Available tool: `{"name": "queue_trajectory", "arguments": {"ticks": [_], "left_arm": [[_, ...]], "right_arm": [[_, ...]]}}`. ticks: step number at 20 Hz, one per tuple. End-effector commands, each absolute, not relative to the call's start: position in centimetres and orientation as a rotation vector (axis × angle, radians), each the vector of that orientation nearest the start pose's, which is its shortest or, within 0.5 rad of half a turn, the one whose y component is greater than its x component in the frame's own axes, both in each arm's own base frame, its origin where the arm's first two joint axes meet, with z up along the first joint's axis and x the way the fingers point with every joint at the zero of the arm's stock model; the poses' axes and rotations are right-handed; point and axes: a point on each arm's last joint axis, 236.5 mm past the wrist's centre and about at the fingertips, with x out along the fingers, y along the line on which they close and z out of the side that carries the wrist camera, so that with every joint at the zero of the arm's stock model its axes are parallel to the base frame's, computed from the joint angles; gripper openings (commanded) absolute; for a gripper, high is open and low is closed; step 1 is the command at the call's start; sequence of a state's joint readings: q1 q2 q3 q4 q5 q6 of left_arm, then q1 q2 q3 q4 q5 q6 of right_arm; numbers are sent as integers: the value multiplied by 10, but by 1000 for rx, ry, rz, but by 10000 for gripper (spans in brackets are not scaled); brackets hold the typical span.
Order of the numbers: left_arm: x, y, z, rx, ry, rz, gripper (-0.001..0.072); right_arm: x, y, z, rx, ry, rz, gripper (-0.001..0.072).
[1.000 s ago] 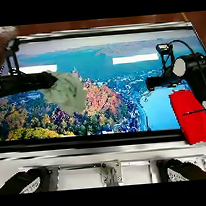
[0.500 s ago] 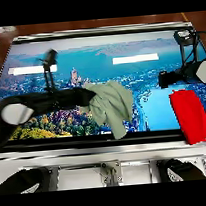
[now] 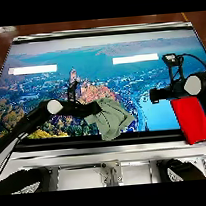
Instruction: Fold the shirts.
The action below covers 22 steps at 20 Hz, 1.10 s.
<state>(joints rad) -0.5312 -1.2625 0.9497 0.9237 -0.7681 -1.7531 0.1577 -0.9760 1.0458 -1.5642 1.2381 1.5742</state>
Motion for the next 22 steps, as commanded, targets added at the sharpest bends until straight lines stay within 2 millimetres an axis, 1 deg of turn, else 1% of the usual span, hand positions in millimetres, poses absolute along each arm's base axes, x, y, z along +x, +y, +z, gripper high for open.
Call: {"name": "queue_trajectory", "arguments": {"ticks": [1,3,4,5,6,7,9,11,13,14,17,19,20,21,22], "left_arm": [[314,-249,19,-494,1303,-525,713],[309,-215,19,-469,1343,-485,713],[306,-204,14,-471,1361,-465,713],[305,-198,6,-483,1371,-445,713],[303,-197,-5,-493,1378,-427,713],[299,-200,-19,-513,1396,-414,713],[291,-215,-45,-600,1448,-396,713],[288,-232,-63,-645,1482,-422,713],[289,-250,-73,-698,1499,-449,713],[289,-255,-79,-708,1505,-457,713],[292,-261,-95,-754,1524,-434,713],[302,-264,-99,-801,1497,-412,706],[310,-265,-97,-832,1472,-396,625],[314,-266,-95,-856,1458,-388,442],[316,-267,-94,-863,1452,-387,283]], "right_arm": [[323,32,57,-140,1173,93,675],[325,-1,57,-91,1177,4,676],[324,-17,56,-17,1181,-34,675],[323,-28,56,79,1178,-50,675],[322,-34,54,178,1168,-45,675],[321,-35,52,278,1155,-18,675],[314,-26,40,476,1164,59,675],[303,-16,21,583,1207,104,675],[293,-9,2,616,1264,116,675],[291,-5,-2,635,1274,122,675],[293,-4,-7,651,1272,119,675],[295,-5,-8,658,1268,116,675],[295,-2,-10,674,1277,122,675],[292,2,-13,689,1304,138,675],[288,5,-16,698,1332,155,675]]}}
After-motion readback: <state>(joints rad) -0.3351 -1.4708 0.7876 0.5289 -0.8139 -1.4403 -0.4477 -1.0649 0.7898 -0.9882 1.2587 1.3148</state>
